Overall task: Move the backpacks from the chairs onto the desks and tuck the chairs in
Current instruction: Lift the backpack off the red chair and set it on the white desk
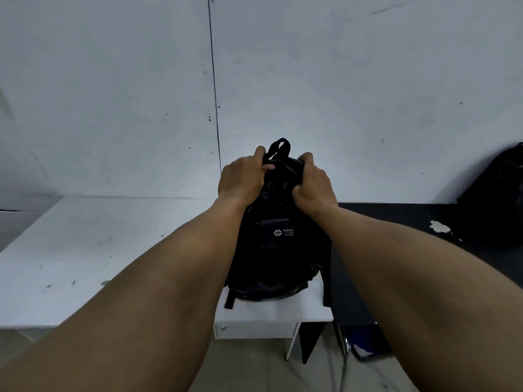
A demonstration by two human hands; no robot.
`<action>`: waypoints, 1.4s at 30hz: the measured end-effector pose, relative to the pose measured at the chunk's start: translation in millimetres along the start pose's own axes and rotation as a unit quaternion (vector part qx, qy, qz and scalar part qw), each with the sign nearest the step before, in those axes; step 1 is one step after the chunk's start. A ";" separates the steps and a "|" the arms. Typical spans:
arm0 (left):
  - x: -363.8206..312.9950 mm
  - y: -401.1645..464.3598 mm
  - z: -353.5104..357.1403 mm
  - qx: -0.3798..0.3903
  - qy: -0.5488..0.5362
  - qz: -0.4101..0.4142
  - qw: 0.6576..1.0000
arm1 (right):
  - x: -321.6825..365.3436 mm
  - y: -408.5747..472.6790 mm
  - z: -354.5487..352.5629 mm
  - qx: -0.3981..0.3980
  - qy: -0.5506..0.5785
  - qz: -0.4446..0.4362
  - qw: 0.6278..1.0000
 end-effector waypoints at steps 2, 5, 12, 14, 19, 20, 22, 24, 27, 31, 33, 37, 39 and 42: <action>0.8 15.2 14.6 0.004 0.000 -0.009 1.000 | -10.3 20.1 6.6 0.009 0.001 0.002 1.000; 7.4 33.8 33.9 0.009 -0.001 -0.005 1.000 | -19.1 44.2 18.8 0.024 0.005 0.001 1.000; 36.1 88.1 83.0 0.031 -0.006 -0.004 0.999 | -38.0 112.1 60.0 0.041 -0.004 -0.006 0.999; 42.3 103.2 95.3 0.040 -0.009 0.004 0.999 | -42.0 128.6 70.2 0.040 -0.003 -0.002 0.999; 55.5 139.7 120.8 0.047 -0.019 0.018 0.999 | -52.4 166.7 88.1 0.041 -0.012 0.007 0.999; 57.7 145.6 125.7 0.050 -0.021 0.021 0.998 | -54.3 173.2 91.0 0.040 -0.012 0.006 0.999; 60.8 157.9 136.7 0.056 -0.019 0.023 0.998 | -59.8 186.0 96.7 0.042 -0.015 0.009 0.999; 63.6 169.7 146.8 0.060 -0.015 0.025 0.998 | -65.1 198.0 101.7 0.050 -0.012 0.011 0.999; 68.4 188.2 162.3 0.061 -0.010 0.028 0.998 | -71.3 217.2 109.6 0.055 -0.008 0.003 0.998; 72.2 210.7 186.4 0.077 0.011 0.022 0.997 | -85.0 242.4 121.0 0.071 -0.009 0.006 0.997; 73.2 224.6 201.7 0.086 0.023 0.019 0.996 | -96.3 260.3 129.4 0.075 -0.005 0.012 0.997; 83.0 248.9 228.0 0.090 0.027 0.016 0.995 | -111.2 291.3 149.1 0.088 0.000 0.010 0.996; 89.4 260.9 241.0 0.092 0.024 0.016 0.995 | -116.7 306.8 160.0 0.091 0.003 0.005 0.996; 97.6 282.8 261.7 0.093 0.020 0.012 0.995 | -126.0 333.7 173.4 0.091 0.002 0.006 0.996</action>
Point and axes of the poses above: each hand's wrist, its own y-axis towards the middle knuckle, its own z-axis out of the palm, x = y × z, the point moved 7 cm from there along y, towards the middle knuckle, and after that the axes turned 3 degrees about -x, right-handed, at the moved point
